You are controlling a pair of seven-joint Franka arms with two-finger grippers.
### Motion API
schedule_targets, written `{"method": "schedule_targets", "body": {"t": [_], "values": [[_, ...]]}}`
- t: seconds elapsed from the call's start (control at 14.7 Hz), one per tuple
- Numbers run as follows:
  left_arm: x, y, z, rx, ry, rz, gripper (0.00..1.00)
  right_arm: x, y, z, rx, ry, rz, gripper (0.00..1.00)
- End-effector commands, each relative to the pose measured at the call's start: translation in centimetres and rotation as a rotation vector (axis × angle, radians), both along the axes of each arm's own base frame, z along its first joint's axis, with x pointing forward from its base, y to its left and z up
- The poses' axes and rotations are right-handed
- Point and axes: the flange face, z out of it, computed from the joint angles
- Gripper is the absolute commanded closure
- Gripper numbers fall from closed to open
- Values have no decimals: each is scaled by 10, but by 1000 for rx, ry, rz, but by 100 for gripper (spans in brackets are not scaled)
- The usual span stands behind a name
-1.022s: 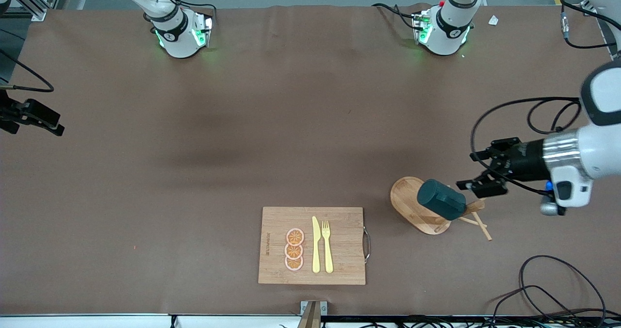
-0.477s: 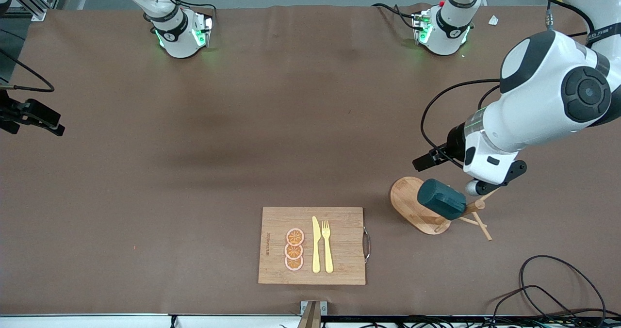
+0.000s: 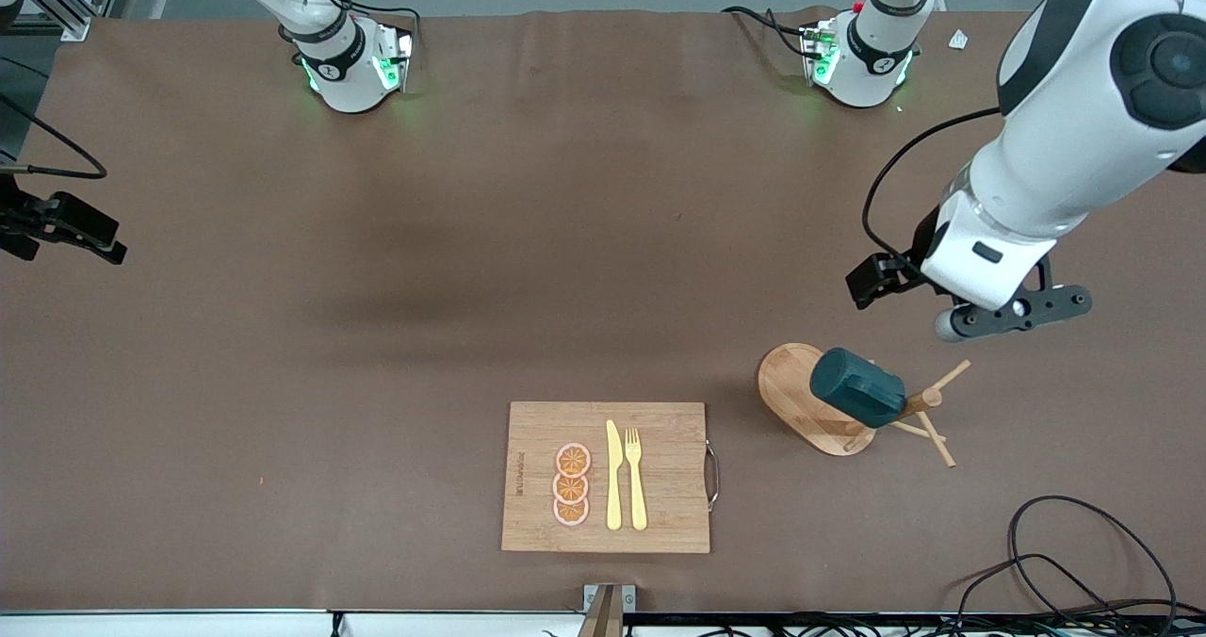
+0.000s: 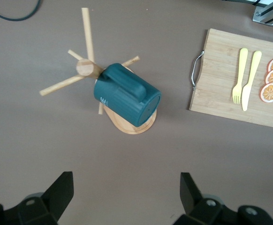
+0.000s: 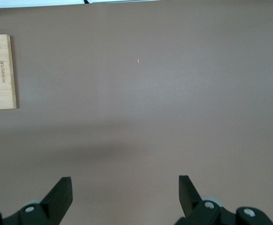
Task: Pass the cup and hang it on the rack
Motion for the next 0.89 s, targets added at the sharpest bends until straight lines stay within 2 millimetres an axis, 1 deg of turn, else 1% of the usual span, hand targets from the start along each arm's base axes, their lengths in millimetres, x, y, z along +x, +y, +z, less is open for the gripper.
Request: {"method": "schedule_targets", "body": {"t": [0.0, 0.07, 0.14, 0.2, 0.27, 0.34, 0.48, 0.54, 0.61, 0.68, 0.82], "values": [[-14, 2, 13, 67, -7, -66, 0, -8, 4, 5, 9, -10, -9, 0], [-19, -7, 18, 73, -14, -88, 0, -8, 3, 6, 9, -12, -11, 0], [-21, 0, 20, 88, -3, -74, 0, -8, 4, 6, 9, -12, -9, 0], [-28, 10, 33, 117, -10, -61, 0, -8, 4, 6, 9, -12, -9, 0], [-36, 16, 51, 130, -36, -70, 0, -8, 4, 6, 9, -12, -9, 0], [-40, 17, 59, 128, -45, -105, 0, -8, 3, 6, 9, -13, -11, 0], [-40, 23, 60, 105, -34, -150, 0, -8, 4, 6, 9, -12, -9, 0], [-41, 37, 67, 71, -30, -153, 0, -8, 3, 6, 9, -12, -11, 0], [-48, 49, 79, 59, -36, -164, 0, -8, 3, 6, 9, -12, -11, 0], [-55, 47, 78, 79, -15, -217, 0, -8, 4, 6, 9, -12, -9, 0], [-61, 64, 84, 93, 9, -255, 0, -8, 3, 6, 9, -12, -11, 0]]}}
